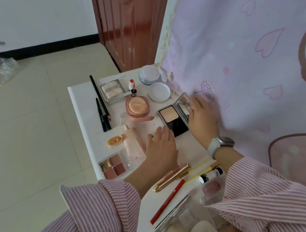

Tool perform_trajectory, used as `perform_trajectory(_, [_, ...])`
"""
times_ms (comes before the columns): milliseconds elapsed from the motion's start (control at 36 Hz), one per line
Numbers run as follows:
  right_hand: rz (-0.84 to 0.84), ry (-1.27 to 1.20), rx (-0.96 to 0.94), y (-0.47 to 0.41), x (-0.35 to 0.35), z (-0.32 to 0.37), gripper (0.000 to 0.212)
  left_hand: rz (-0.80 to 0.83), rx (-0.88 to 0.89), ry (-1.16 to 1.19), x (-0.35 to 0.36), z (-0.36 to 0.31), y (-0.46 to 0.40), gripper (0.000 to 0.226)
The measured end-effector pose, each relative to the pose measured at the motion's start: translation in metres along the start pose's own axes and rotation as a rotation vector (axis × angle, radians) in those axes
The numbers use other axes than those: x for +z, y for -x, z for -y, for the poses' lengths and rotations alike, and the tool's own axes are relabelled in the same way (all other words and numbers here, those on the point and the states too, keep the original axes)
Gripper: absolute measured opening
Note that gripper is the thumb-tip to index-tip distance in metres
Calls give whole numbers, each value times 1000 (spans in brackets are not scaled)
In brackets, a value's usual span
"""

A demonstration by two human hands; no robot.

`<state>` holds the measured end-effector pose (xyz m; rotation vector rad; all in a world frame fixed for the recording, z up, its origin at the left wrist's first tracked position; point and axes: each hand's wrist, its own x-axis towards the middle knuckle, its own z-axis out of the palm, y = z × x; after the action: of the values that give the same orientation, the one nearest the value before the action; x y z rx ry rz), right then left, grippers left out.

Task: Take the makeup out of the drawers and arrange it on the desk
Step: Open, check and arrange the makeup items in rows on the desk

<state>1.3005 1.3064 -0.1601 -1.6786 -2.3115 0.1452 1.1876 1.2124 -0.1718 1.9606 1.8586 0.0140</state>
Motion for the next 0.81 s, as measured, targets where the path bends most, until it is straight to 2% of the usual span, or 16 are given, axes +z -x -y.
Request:
perform_trajectory(139, [-65, -121, -154, 40, -18, 15, 29, -125, 64, 23, -11, 6, 27, 49])
perform_trajectory(278, [300, -134, -192, 80, -22, 15, 26, -371, 85, 105, 1, 27, 68, 35])
perform_trajectory(361, [487, -35, -222, 95, -19, 15, 30, -370, 76, 153, 17, 37, 94, 37])
perform_trajectory(417, [533, -8, -193, 101, -17, 20, 34, -355, 104, 147, 27, 41, 108, 40])
perform_trajectory(500, [564, 18, -83, 102, -11, 33, 57, -324, 185, 100, 42, 47, 123, 43])
perform_trajectory(611, [627, 85, 24, 100, -2, 47, 83, -291, 165, 96, 53, 60, 131, 49])
perform_trajectory(667, [628, 119, 41, 99, 1, 52, 83, -299, 155, 73, 59, 66, 134, 48])
perform_trajectory(806, [591, 113, 18, 100, 6, 56, 61, -335, 173, 16, 69, 71, 137, 35])
